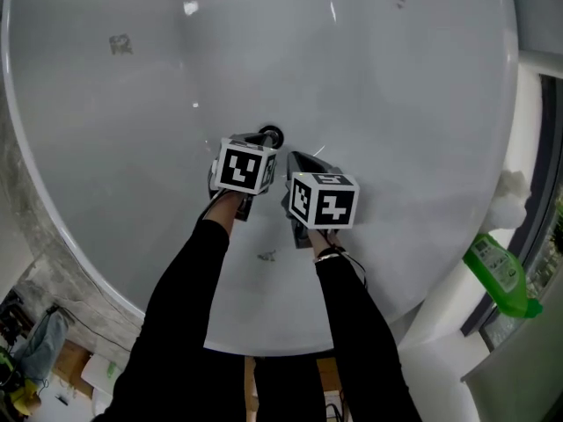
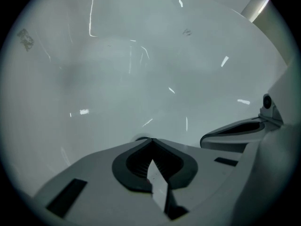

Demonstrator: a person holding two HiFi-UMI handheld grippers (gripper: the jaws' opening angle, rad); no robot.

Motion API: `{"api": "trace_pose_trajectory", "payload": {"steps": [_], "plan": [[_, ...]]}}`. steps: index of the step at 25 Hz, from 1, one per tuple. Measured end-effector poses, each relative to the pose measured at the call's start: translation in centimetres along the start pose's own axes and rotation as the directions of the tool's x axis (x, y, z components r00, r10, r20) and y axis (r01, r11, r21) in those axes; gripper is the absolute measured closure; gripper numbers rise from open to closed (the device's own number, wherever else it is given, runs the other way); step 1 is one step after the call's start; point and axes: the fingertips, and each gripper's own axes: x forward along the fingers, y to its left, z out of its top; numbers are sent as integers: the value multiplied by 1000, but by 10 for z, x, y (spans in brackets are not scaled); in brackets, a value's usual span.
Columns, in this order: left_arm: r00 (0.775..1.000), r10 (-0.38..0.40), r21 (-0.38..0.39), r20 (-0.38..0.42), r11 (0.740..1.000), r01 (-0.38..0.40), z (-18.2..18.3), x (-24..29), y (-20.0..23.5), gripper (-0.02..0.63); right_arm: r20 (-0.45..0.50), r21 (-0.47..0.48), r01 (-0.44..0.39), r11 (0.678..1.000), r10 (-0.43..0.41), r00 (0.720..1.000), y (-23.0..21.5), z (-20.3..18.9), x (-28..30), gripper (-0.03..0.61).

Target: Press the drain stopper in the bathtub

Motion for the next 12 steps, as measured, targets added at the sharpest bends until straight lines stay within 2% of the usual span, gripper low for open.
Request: {"api": "trace_pose_trajectory", "payload": {"steps": [6,12], "plan": [[1000,6,-30,-17,1000,-6,-11,25,5,606,-20,27,5,1000,-5,1000,-12,-8,14,580],[1000,12,-28,-28,1000,-12,-19,45,8,607,-58,79,11,997,-6,998,-23,-25,20,580]]}}
